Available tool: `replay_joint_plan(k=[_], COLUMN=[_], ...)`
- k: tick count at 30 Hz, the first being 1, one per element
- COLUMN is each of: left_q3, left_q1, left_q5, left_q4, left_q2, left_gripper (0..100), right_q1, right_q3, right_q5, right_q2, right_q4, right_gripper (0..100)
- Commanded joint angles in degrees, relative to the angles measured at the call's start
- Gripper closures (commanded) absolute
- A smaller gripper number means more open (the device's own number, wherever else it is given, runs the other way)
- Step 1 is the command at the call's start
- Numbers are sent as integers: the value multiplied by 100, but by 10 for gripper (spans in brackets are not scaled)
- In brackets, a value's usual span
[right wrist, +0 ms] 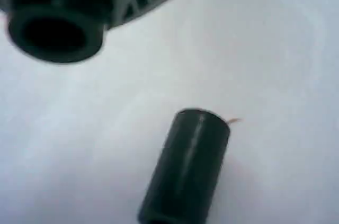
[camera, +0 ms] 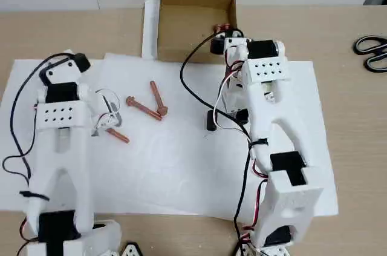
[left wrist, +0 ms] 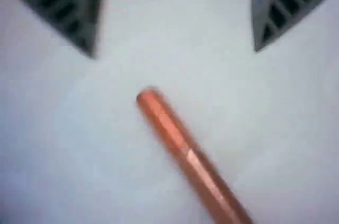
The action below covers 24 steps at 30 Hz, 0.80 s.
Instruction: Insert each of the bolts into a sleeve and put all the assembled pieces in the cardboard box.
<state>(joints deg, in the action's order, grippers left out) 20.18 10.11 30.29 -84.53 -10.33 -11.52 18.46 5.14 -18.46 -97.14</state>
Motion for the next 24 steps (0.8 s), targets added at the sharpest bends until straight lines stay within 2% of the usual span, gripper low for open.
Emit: replay_joint_plan(k=[1, 9, 24], left_q3=[13, 4, -4], left_q1=[26, 18, 26], left_q5=[958, 1785, 2347], left_q4=[589, 1284, 1873], left_q2=[237, 1275, 1811], left_gripper=[925, 935, 935], right_q1=[4, -22, 4], right_q3=[79, 79, 79], right_q5=[53, 53, 53], right_q2=[479, 549, 549], right_q4=[-57, -57, -57], right_gripper=[995, 995, 995])
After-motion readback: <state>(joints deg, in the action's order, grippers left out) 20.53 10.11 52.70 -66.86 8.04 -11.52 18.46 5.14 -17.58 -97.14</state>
